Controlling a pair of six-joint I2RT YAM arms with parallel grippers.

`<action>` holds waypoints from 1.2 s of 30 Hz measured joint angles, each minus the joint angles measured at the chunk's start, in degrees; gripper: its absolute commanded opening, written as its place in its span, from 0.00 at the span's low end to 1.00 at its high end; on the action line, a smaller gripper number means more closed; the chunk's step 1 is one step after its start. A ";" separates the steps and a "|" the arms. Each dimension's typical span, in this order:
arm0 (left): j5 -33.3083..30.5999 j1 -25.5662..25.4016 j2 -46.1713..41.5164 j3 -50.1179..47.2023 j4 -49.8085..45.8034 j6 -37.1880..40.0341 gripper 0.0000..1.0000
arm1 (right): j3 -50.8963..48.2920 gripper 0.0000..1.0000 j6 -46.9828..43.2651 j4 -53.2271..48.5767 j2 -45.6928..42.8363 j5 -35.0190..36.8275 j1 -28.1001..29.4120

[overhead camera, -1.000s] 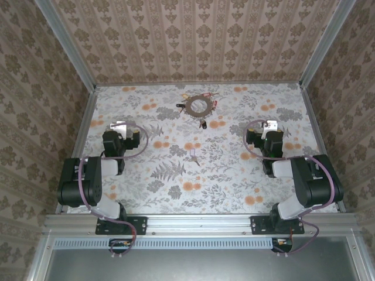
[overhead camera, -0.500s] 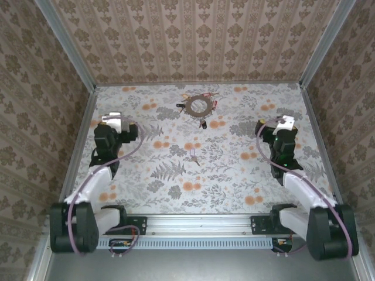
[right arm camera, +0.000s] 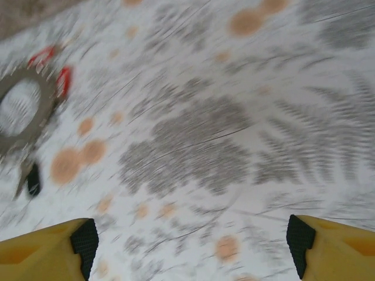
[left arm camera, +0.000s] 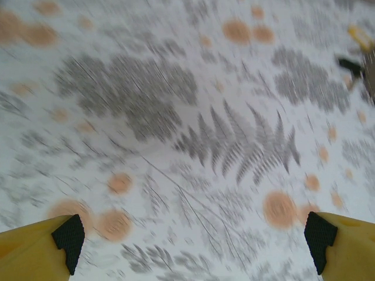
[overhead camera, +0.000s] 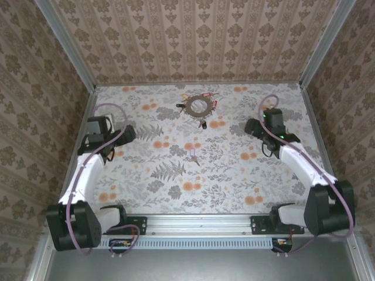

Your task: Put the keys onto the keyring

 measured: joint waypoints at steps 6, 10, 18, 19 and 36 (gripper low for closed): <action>5.60 0.00 5.99 3.23 -5.81 3.37 1.00 | 14.32 0.71 -2.91 -3.61 14.58 -4.70 9.57; 7.87 -0.17 10.47 3.82 -8.46 3.52 1.00 | 22.64 0.55 -3.85 -4.85 24.24 -5.86 13.86; 9.70 -2.23 11.37 3.89 -9.16 3.04 1.00 | 38.29 0.38 1.77 -6.12 39.50 -8.17 18.34; 9.70 -2.71 11.37 3.89 -9.16 3.02 1.00 | 40.02 0.38 3.04 -6.03 41.05 -8.33 18.43; 8.35 -8.61 11.69 4.48 -10.08 3.04 1.00 | 66.79 0.32 10.91 -11.82 62.07 -7.76 18.27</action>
